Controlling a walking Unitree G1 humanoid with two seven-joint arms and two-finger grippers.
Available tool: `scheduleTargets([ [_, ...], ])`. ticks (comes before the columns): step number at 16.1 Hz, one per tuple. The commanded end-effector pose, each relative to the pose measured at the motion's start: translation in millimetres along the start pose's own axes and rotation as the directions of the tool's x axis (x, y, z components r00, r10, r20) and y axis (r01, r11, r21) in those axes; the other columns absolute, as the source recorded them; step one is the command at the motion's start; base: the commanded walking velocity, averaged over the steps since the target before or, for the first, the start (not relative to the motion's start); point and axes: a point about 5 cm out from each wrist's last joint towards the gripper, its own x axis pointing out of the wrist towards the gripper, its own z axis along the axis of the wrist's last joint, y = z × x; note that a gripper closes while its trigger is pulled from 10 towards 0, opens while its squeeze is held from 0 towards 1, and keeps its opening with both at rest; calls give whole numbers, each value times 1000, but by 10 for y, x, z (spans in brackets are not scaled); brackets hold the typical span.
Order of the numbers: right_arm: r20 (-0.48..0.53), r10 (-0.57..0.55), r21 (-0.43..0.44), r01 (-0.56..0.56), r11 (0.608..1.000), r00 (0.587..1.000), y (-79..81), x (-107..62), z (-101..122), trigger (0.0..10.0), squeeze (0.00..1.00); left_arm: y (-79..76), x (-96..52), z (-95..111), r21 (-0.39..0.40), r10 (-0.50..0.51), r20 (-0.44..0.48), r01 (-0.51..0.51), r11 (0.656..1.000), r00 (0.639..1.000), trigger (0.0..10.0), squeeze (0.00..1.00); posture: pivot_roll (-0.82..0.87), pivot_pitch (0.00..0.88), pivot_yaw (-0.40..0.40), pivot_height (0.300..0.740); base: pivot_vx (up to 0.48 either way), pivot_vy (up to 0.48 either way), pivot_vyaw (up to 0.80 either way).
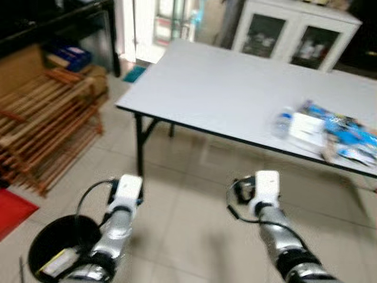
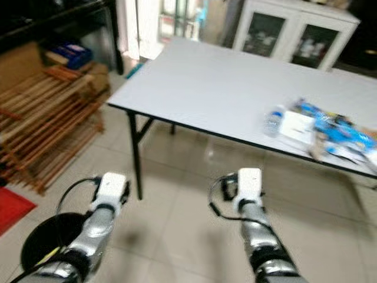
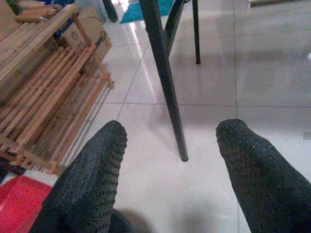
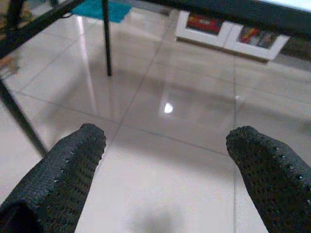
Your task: Picking trash to rubbish bin
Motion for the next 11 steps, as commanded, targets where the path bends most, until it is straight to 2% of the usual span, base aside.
scheduleTargets([
  [1, 14, -15, -11, 15, 1000, 1000, -69, 11, 43, 10000, 0, -38, 5, 29, -6, -3, 8, 3, 1000, 1000, 10000, 0, 3, 24, -89, 740, 0, -386, 0],
  [11, 9, 4, -26, -4, 1000, 1000, -39, 9, 32, 10000, 0, -63, -4, 23, -4, -12, 11, 12, 1000, 1000, 10000, 0, 6, 5, -94, 740, 0, -387, 0],
])
